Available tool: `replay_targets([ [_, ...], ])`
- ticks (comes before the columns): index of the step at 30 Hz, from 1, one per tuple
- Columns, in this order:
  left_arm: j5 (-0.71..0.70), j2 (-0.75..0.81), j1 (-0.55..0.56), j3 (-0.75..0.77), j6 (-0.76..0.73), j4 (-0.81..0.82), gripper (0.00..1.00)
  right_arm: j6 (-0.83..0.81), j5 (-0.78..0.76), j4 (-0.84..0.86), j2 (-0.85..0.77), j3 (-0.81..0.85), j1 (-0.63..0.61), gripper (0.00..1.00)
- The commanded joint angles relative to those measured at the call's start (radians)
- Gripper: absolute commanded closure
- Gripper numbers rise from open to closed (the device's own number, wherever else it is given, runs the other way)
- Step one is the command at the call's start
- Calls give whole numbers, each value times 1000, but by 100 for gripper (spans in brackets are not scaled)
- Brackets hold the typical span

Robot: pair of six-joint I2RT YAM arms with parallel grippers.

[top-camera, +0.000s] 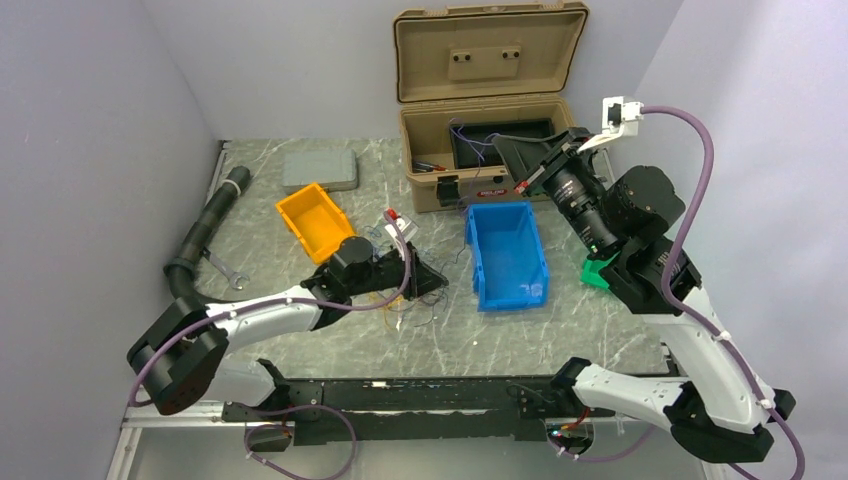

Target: Untangle the cables

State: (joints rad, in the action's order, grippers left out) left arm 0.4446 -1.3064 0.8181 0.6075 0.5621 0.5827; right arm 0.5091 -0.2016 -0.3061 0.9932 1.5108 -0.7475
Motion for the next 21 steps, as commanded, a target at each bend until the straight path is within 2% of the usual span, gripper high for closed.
replay_targets([
  [1,-18,11,6,-14,16,30,100,-13,-77,41,-26,14,-1,100],
  [4,-46,79,6,4,-35,-55,100,-23,-112,12,-49,-44,-2,100],
  [10,-46,142,6,153,-111,-298,100,3,-146,-34,-91,-248,-1,100],
  [18,-1,56,6,256,-73,-353,100,41,-376,-229,-98,-448,7,98],
  [19,4,33,6,265,-71,-351,100,36,-367,-245,-95,-459,11,81],
  [20,7,19,6,276,-69,-351,100,36,-357,-264,-94,-464,13,54],
  [21,8,5,7,289,-66,-350,100,31,-340,-278,-96,-469,13,36],
])
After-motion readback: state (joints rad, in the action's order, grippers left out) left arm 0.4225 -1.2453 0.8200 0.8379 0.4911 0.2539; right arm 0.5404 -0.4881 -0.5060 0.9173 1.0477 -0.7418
